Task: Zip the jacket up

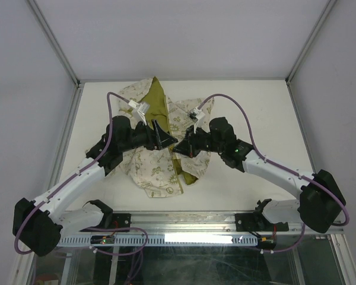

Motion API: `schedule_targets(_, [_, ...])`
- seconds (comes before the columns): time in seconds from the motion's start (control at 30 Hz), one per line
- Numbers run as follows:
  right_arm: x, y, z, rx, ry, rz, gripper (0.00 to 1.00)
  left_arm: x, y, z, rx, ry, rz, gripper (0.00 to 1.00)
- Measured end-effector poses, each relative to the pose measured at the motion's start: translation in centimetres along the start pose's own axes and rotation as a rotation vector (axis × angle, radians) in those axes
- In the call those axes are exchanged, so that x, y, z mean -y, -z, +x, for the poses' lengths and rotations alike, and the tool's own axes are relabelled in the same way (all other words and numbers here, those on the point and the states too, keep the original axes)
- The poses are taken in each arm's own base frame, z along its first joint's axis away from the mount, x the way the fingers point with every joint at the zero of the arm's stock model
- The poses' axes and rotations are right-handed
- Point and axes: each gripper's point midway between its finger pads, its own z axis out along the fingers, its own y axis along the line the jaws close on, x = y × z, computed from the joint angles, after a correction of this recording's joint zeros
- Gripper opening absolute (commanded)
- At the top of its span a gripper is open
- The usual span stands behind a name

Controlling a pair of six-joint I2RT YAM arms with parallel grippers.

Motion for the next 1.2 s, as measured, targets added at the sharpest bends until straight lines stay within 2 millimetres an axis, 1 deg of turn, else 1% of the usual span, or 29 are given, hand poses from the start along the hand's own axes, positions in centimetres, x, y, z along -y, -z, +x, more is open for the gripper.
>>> schedule_targets(0.1, [-0.1, 0.1, 0.1, 0.005, 0.016, -0.008, 0.0, -0.4, -0.9, 0.8, -0.048, 0.055, 0.001, 0.59])
schedule_targets(0.2, [-0.1, 0.3, 0.2, 0.007, 0.029, -0.012, 0.0, -0.5, -1.7, 1.5, -0.088, 0.104, 0.015, 0.48])
schedule_targets(0.33, [-0.2, 0.3, 0.2, 0.007, 0.035, -0.021, 0.01, -0.4, -2.4, 1.6, -0.102, 0.139, 0.035, 0.21])
schedule_targets(0.4, [-0.3, 0.4, 0.2, 0.014, 0.04, -0.026, 0.08, -0.3, -2.7, 1.5, -0.1, 0.147, 0.049, 0.07])
schedule_targets(0.43, [-0.3, 0.4, 0.2, 0.016, 0.04, -0.027, 0.15, -0.2, -2.9, 1.4, -0.099, 0.148, 0.055, 0.0])
schedule_targets(0.5, [-0.3, 0.7, 0.3, 0.026, 0.044, -0.027, 0.24, 0.0, -3.0, 1.4, -0.1, 0.142, 0.075, 0.0])
schedule_targets(0.63, [-0.3, 1.7, 0.2, 0.043, 0.048, -0.01, 0.53, 0.9, -2.7, 0.7, -0.073, 0.078, 0.112, 0.0])
schedule_targets(0.7, [-0.5, 2.5, -0.1, 0.055, 0.059, -0.004, 0.61, 1.9, -2.0, 0.2, -0.045, 0.005, 0.134, 0.0])
schedule_targets(0.77, [-1.2, 3.5, -0.9, 0.085, 0.081, -0.011, 0.64, 3.9, -0.9, -0.2, -0.004, -0.088, 0.178, 0.0])
schedule_targets(0.87, [-2.7, 4.7, -2.3, 0.14, 0.12, -0.043, 0.68, 6.7, 0.5, -0.4, 0.04, -0.197, 0.245, 0.0])
schedule_targets(0.93, [-3.2, 5.0, -2.8, 0.158, 0.134, -0.059, 0.68, 7.6, 0.7, -0.2, 0.057, -0.243, 0.261, 0.0])
schedule_targets(1.0, [-3.1, 4.8, -2.8, 0.159, 0.136, -0.063, 0.68, 7.8, 0.5, 0.0, 0.061, -0.261, 0.257, 0.0])
schedule_targets(1.1, [-2.9, 4.2, -2.4, 0.142, 0.127, -0.071, 0.68, 7.3, 0.0, 0.0, 0.068, -0.261, 0.232, 0.0])
schedule_targets(1.13, [-2.8, 3.9, -2.3, 0.137, 0.123, -0.074, 0.67, 7.2, -0.1, -0.2, 0.075, -0.26, 0.224, 0.0])
schedule_targets(1.2, [-2.6, 3.5, -2.2, 0.131, 0.12, -0.077, 0.59, 7.0, -0.3, -0.4, 0.088, -0.259, 0.218, 0.0])
